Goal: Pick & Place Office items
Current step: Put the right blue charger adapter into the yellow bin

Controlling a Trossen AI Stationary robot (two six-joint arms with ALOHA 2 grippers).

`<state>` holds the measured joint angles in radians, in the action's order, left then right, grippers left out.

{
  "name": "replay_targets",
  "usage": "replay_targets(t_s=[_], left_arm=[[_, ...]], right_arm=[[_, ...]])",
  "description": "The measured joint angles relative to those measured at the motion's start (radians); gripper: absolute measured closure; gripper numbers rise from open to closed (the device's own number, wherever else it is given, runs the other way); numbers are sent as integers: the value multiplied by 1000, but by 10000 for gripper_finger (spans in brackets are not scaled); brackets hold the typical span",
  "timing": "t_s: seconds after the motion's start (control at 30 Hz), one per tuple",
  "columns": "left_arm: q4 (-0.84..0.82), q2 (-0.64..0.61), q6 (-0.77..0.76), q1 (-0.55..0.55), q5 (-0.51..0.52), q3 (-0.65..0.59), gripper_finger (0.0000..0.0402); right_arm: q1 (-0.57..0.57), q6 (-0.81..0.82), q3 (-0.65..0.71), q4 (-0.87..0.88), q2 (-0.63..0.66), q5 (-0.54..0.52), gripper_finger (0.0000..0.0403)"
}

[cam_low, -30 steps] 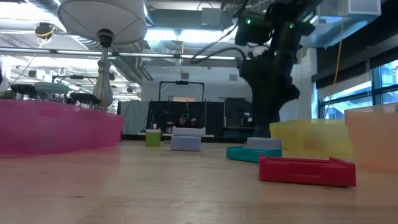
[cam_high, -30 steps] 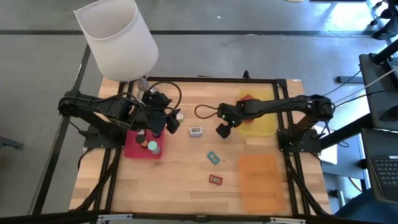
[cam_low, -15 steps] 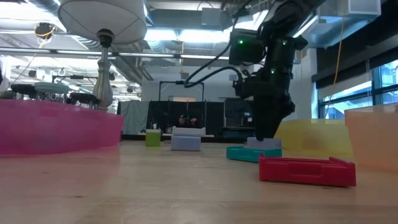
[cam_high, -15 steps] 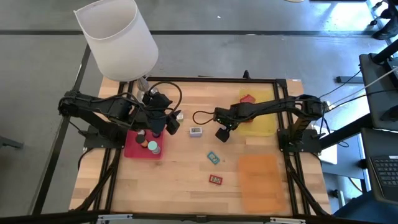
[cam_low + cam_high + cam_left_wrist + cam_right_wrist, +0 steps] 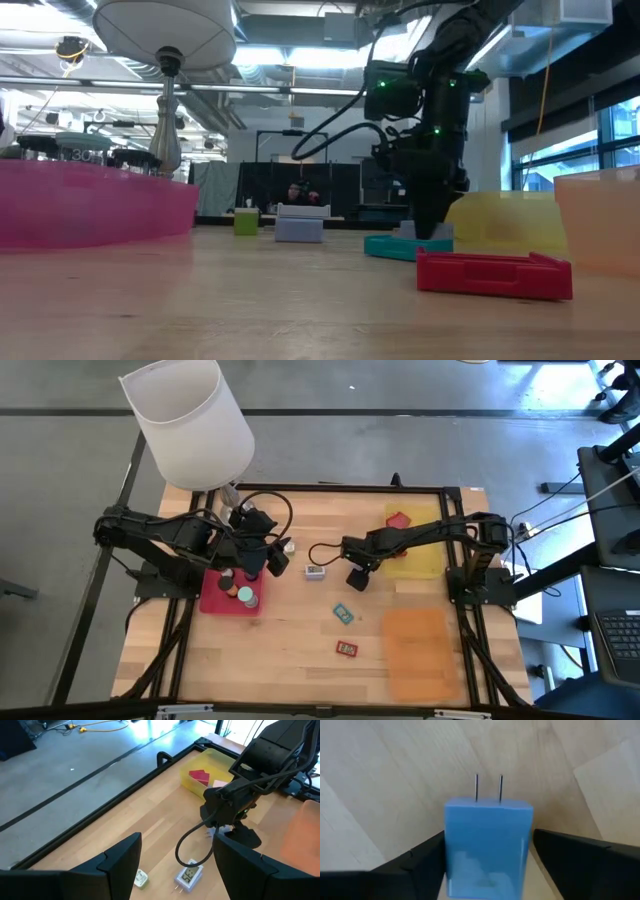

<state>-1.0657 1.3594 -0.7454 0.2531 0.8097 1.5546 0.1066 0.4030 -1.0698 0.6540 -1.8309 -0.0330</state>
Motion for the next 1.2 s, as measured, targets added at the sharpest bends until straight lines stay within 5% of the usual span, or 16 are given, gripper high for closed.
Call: replay_targets(t_s=[0.2, 0.43, 0.83, 1.2], left_arm=[[0, 0, 45, 0, 1, 0, 160], [0, 0, 52, 0, 3, 0, 160], [0, 0, 52, 0, 64, 0, 160], [1, 0, 49, 0, 73, 0, 160]], right_arm=[[1, -10, 0, 6, 2, 47, 194], [16, -27, -29, 61, 15, 131, 194], [72, -150, -193, 207, 207, 17, 183], [259, -163, -58, 334, 513, -72, 181]])
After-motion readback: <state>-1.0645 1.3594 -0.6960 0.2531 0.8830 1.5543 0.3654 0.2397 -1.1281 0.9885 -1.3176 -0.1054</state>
